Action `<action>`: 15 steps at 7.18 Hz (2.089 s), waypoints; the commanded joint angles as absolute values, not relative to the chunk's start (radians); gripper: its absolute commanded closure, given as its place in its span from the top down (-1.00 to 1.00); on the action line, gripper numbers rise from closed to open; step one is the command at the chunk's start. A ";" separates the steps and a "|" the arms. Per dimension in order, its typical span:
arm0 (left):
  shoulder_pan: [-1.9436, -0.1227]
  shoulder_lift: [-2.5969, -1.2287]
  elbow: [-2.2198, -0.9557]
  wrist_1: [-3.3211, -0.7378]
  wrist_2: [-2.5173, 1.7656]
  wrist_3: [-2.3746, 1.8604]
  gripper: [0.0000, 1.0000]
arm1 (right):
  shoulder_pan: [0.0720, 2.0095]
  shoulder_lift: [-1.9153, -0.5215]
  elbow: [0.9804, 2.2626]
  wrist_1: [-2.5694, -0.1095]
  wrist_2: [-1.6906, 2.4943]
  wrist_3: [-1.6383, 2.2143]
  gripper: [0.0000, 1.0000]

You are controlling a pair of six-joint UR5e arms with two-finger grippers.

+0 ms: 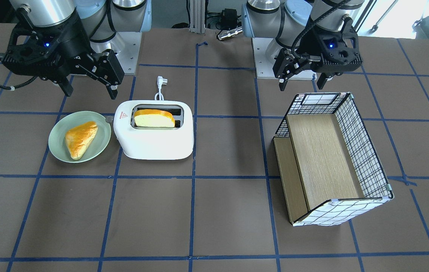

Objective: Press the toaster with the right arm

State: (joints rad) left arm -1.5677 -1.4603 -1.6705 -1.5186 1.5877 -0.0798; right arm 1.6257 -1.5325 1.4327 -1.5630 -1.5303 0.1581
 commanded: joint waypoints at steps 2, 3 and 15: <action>-1.568 -1.460 -1.671 -1.519 1.588 -0.080 1.00 | 1.629 -1.537 1.430 -1.554 -1.531 0.158 1.00; -1.568 -1.460 -1.671 -1.519 1.588 -0.080 1.00 | 1.629 -1.537 1.431 -1.554 -1.531 0.158 1.00; -1.568 -1.460 -1.671 -1.519 1.588 -0.080 1.00 | 1.311 -1.525 1.558 -1.215 -1.196 -0.199 -1.00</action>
